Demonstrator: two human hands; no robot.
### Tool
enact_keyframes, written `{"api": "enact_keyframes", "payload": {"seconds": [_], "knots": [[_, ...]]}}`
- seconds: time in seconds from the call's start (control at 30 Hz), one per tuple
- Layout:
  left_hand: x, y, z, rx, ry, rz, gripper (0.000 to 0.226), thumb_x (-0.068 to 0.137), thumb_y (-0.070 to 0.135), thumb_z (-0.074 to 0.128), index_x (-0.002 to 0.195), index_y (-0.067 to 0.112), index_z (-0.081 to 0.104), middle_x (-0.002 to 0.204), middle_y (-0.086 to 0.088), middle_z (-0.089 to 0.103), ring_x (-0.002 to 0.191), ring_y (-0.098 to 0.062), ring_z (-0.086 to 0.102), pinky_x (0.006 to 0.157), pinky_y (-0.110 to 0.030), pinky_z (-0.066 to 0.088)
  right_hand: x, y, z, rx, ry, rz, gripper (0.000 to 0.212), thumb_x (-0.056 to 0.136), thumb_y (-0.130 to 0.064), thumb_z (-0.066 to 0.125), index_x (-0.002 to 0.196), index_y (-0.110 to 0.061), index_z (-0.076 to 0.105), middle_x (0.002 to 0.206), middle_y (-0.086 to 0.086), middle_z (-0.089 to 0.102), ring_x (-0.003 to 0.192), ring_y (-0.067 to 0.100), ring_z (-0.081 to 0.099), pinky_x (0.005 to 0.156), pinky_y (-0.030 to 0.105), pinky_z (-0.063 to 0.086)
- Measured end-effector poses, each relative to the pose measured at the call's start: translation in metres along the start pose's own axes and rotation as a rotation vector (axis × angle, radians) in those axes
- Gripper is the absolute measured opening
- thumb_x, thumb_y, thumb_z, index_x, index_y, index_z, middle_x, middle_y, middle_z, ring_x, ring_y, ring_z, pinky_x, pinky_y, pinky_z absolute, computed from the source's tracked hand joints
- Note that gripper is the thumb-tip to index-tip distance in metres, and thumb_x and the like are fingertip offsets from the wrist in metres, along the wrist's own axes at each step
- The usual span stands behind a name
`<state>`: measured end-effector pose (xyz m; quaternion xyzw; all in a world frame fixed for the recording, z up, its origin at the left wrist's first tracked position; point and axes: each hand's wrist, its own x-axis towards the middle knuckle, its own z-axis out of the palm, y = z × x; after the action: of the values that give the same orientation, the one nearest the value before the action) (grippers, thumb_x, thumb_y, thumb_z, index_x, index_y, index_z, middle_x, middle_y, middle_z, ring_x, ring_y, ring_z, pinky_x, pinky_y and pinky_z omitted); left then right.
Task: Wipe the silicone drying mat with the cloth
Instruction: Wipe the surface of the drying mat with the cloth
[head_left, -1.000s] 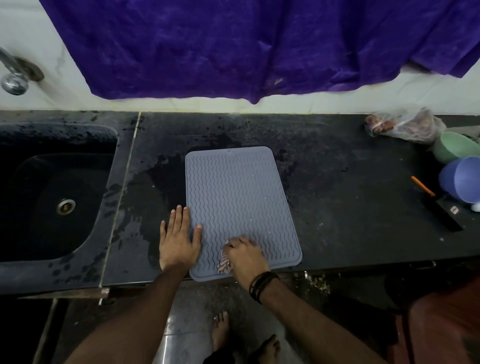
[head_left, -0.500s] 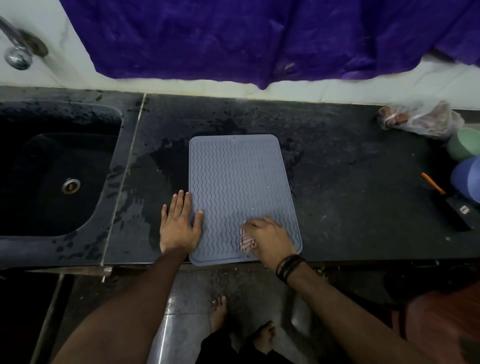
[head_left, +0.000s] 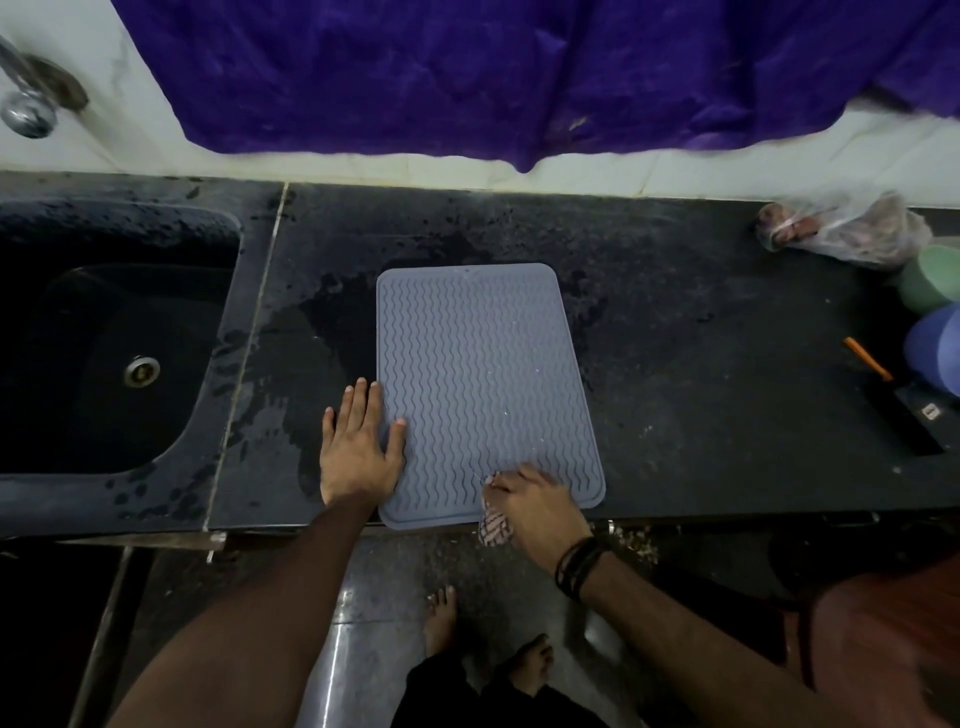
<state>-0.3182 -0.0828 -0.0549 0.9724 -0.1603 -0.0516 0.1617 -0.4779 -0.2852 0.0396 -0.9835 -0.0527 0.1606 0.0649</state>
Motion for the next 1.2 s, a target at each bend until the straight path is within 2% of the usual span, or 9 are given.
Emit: {"api": "enact_keyframes", "payload": {"seconds": [0.13,0.27,0.37,0.57,0.7,0.77,0.9,1.03,1.2], "knots": [[0.001,-0.001,0.000,0.002,0.006,0.000,0.073,0.100,0.062,0.017,0.160,0.021,0.012,0.168,0.000,0.011,0.155,-0.014,0.005,0.126,-0.041,-0.001,0.014,0.005,-0.016,0.032,0.008,0.020,0.037,0.083,-0.020,0.070,0.119,-0.019,0.063,0.121,0.004,0.061,0.115,0.023,0.050,0.097,0.040,0.047],[0.001,0.001,-0.001,0.003,0.002,-0.001,0.073,0.100,0.062,0.018,0.160,0.022,0.012,0.168,0.001,0.010,0.154,-0.014,0.005,0.126,-0.040,0.000,0.051,0.012,-0.037,0.125,0.138,0.080,0.040,0.081,-0.017,0.068,0.121,-0.015,0.063,0.122,0.005,0.061,0.116,0.023,0.049,0.097,0.039,0.046],[0.000,0.002,-0.003,-0.008,-0.003,-0.007,0.073,0.100,0.062,0.018,0.160,0.021,0.012,0.168,0.001,0.010,0.154,-0.013,0.004,0.126,-0.042,0.001,0.067,0.013,-0.036,0.111,0.100,0.131,0.042,0.084,-0.013,0.064,0.126,-0.013,0.060,0.126,0.006,0.059,0.119,0.024,0.047,0.099,0.039,0.045],[-0.002,0.005,-0.007,-0.014,-0.016,0.001,0.074,0.099,0.060,0.018,0.160,0.019,0.015,0.168,-0.002,0.012,0.155,-0.017,0.007,0.126,-0.043,0.002,0.052,0.010,-0.021,0.050,0.015,0.104,0.042,0.085,-0.019,0.066,0.127,-0.015,0.059,0.129,0.006,0.057,0.122,0.024,0.045,0.101,0.040,0.043],[0.005,0.007,-0.014,-0.036,0.006,0.030,0.076,0.097,0.060,0.022,0.157,0.012,0.028,0.162,-0.011,0.029,0.150,-0.027,0.025,0.125,-0.048,0.011,0.047,0.010,-0.027,0.050,-0.057,0.090,0.034,0.085,-0.025,0.068,0.118,-0.016,0.064,0.118,0.005,0.061,0.114,0.023,0.051,0.092,0.041,0.050],[0.020,0.007,-0.018,-0.028,0.028,0.063,0.076,0.097,0.059,0.026,0.155,0.010,0.032,0.157,-0.015,0.036,0.146,-0.030,0.032,0.124,-0.049,0.013,0.060,0.018,-0.039,0.113,-0.010,0.118,0.027,0.086,-0.021,0.066,0.112,-0.017,0.066,0.114,0.005,0.062,0.110,0.022,0.054,0.088,0.040,0.052],[0.069,0.010,-0.022,-0.031,-0.035,0.057,0.074,0.101,0.058,0.026,0.160,0.014,0.017,0.166,-0.010,0.018,0.153,-0.025,0.015,0.126,-0.044,0.003,0.099,0.027,-0.057,0.199,0.156,0.181,0.030,0.082,-0.017,0.067,0.112,-0.015,0.066,0.115,0.004,0.062,0.112,0.023,0.052,0.088,0.037,0.051],[0.102,0.012,-0.017,-0.023,-0.122,0.062,0.074,0.102,0.057,0.025,0.161,0.017,0.003,0.168,-0.004,0.001,0.155,-0.019,-0.003,0.126,-0.044,-0.004,0.115,0.020,-0.044,0.142,0.106,0.206,0.040,0.082,-0.013,0.067,0.122,-0.012,0.062,0.124,0.008,0.059,0.118,0.026,0.049,0.095,0.038,0.048],[0.098,0.013,-0.010,-0.006,-0.079,0.073,0.070,0.104,0.055,0.021,0.161,0.017,0.003,0.168,-0.002,-0.001,0.155,-0.016,-0.005,0.126,-0.042,-0.004,0.104,0.019,-0.030,0.085,0.053,0.176,0.040,0.086,-0.016,0.061,0.126,-0.011,0.059,0.129,0.007,0.057,0.120,0.025,0.047,0.100,0.038,0.042]]}}
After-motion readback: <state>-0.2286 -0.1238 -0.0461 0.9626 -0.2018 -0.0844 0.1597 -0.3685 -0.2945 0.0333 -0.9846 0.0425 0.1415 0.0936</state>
